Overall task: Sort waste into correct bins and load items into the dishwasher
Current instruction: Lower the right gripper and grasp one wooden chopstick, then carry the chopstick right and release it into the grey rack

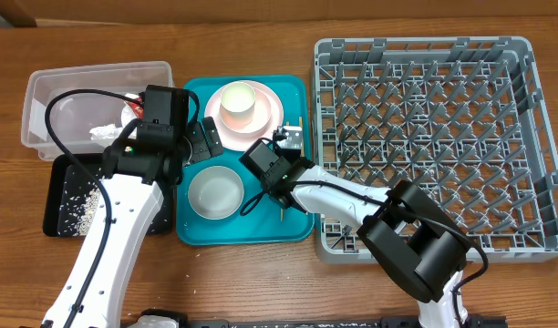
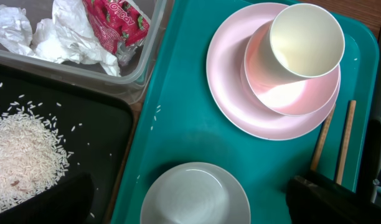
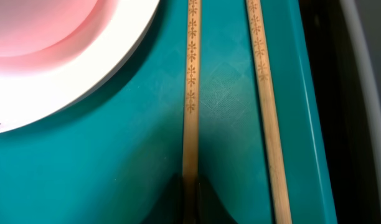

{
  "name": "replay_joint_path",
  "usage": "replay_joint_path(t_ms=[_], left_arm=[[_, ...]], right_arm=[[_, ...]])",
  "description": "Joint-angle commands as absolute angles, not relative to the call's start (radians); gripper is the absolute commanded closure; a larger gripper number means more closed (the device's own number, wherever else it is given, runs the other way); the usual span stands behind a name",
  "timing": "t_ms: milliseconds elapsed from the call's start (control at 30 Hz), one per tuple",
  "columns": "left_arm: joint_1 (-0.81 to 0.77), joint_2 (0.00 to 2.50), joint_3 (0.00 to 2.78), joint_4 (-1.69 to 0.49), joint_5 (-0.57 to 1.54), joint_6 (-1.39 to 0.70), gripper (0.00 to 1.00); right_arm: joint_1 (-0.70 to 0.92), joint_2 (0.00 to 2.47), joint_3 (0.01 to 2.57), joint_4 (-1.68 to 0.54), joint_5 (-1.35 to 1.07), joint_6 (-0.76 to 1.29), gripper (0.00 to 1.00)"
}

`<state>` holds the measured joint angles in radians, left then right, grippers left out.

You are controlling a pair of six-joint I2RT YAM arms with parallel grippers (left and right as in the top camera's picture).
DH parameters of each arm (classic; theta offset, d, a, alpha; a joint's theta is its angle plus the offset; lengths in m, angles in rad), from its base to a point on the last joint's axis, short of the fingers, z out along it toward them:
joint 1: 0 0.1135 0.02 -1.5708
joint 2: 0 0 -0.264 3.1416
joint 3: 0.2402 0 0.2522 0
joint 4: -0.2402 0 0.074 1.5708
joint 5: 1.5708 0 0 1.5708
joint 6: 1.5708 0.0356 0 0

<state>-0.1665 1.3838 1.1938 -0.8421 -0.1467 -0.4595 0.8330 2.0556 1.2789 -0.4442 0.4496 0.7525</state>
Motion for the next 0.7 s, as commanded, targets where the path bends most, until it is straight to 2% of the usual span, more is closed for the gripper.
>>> replay_joint_path(t_ms=[0, 433, 667], left_arm=[[-0.166, 1.374, 1.206, -0.841, -0.157, -0.437, 0.00], [-0.166, 1.374, 1.206, -0.841, -0.157, -0.437, 0.00], [-0.166, 1.374, 1.206, -0.841, -0.157, -0.437, 0.00]], right_arm=[[0.834, 2.068, 1.292, -0.469, 0.426, 0.756, 0.96], [0.829, 1.836, 1.336, -0.544, 0.461, 0.641, 0.96], [0.829, 1.699, 1.336, -0.630, 0.617, 0.546, 0.96]])
